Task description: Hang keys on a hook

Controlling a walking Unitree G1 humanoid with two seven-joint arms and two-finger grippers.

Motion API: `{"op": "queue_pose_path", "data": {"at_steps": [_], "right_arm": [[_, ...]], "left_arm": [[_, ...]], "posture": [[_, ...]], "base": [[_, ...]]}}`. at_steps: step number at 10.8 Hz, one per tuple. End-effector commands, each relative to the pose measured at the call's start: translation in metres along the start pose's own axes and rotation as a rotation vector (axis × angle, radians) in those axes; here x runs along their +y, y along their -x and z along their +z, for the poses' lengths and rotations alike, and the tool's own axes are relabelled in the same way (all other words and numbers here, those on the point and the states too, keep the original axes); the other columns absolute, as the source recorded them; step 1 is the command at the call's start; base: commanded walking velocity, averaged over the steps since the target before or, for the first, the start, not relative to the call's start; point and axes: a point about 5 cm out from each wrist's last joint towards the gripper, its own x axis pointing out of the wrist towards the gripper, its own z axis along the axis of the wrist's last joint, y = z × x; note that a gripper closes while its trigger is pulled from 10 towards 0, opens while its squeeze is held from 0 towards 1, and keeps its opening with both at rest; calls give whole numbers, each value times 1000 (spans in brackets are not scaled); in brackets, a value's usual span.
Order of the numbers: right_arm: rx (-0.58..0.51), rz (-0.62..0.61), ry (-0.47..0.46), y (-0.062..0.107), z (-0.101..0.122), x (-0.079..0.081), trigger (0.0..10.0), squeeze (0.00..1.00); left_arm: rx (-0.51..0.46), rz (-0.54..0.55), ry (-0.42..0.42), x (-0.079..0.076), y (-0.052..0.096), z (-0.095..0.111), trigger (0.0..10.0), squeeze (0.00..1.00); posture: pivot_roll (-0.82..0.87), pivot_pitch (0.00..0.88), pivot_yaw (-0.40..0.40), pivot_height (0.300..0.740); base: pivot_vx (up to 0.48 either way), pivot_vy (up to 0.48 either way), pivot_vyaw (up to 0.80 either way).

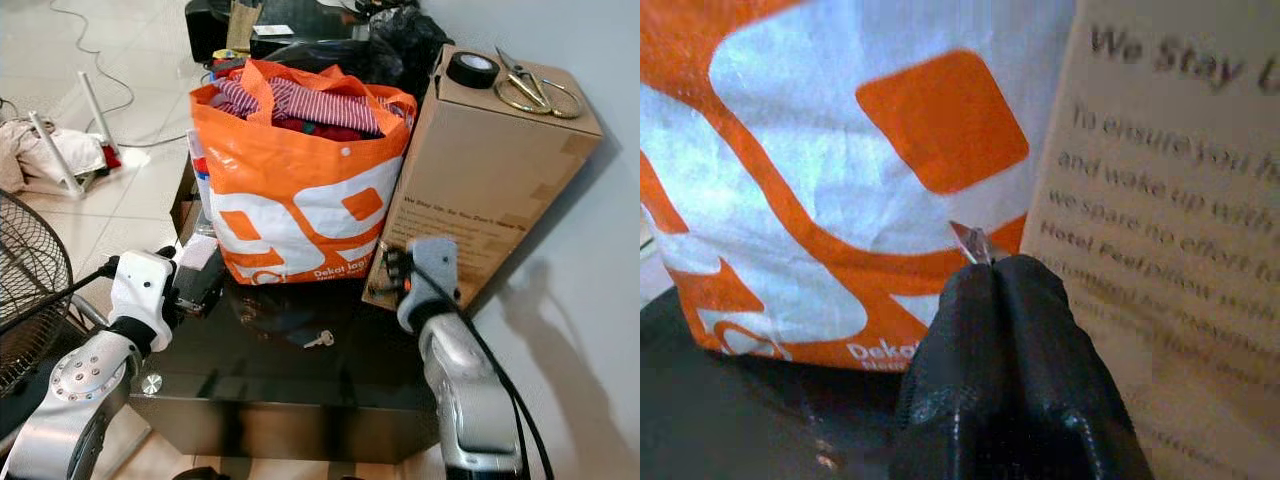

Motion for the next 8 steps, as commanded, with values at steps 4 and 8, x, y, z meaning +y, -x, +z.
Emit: {"op": "queue_pose_path", "data": {"at_steps": [4,8], "right_arm": [[11,-37,13,-3,0,-4,10000,0],[21,-48,33,-1,-2,-5,10000,0]], "left_arm": [[-4,14,-17,2,-1,1,10000,125],[0,3,-7,1,-2,-1,10000,125]], "posture": [[92,0,-78,740],[77,0,-71,740]], "base": [[-251,0,0],[-61,0,0]]}}
